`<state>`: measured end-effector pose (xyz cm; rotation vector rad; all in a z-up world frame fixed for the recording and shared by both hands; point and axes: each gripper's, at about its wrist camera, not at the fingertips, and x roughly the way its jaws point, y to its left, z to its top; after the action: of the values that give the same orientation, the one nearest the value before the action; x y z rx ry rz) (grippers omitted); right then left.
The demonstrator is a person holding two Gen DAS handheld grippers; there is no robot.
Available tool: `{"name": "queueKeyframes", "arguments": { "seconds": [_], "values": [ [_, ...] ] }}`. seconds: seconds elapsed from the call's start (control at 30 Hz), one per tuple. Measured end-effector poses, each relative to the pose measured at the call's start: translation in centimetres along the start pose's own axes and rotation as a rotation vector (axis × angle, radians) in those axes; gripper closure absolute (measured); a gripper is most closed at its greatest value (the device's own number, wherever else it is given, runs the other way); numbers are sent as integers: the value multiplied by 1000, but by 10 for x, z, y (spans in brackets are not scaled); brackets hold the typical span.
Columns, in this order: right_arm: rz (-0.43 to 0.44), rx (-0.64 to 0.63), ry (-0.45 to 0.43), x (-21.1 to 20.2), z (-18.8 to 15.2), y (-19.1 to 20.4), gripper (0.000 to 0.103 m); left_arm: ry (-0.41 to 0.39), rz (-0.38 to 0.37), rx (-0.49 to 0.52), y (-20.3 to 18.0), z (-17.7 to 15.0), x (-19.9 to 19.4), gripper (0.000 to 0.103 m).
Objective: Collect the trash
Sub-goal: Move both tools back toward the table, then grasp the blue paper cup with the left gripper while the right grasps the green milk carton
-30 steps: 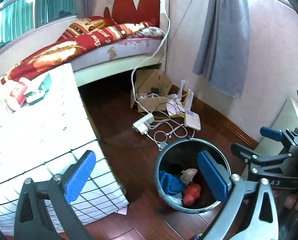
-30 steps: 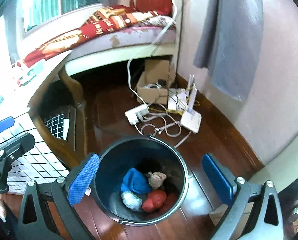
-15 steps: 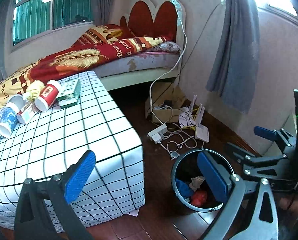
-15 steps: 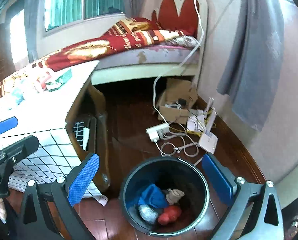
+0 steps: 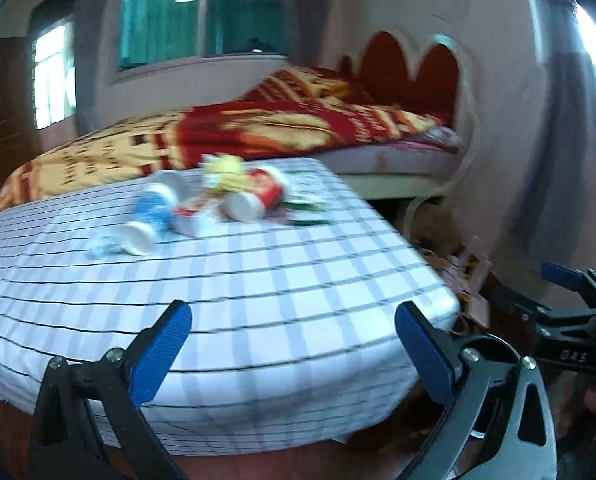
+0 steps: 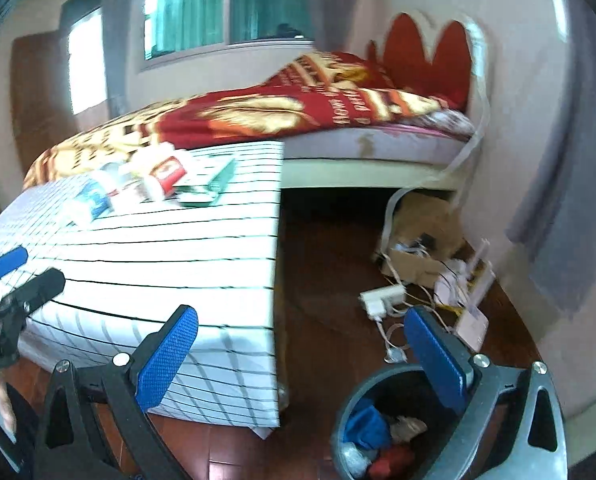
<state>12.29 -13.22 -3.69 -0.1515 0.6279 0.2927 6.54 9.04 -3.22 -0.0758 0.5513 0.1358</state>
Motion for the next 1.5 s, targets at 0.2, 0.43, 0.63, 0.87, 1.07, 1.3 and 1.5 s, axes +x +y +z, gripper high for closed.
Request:
{"name": "queueKeyframes", "arguments": {
  "seconds": [0.2,0.43,0.63,0.87,1.07,1.3,1.5],
  "values": [
    [73,-93,13,29,34,57,0,-6,129,-56,71,8,12,5],
    [123,-152,0,69,75,105,0,24,163,-123,128,18,43,24],
    [137,-139,25,112,99,125,4,26,188,-101,139,31,71,24],
    [125,-101,85,166,125,132,7,36,172,-72,144,57,111,24],
    [115,-83,165,214,138,133,7,106,194,-18,142,66,146,24],
    [114,-53,248,253,143,127,17,177,194,13,145,67,170,24],
    [142,-29,265,259,142,118,47,177,168,28,140,70,170,45]
  ]
}}
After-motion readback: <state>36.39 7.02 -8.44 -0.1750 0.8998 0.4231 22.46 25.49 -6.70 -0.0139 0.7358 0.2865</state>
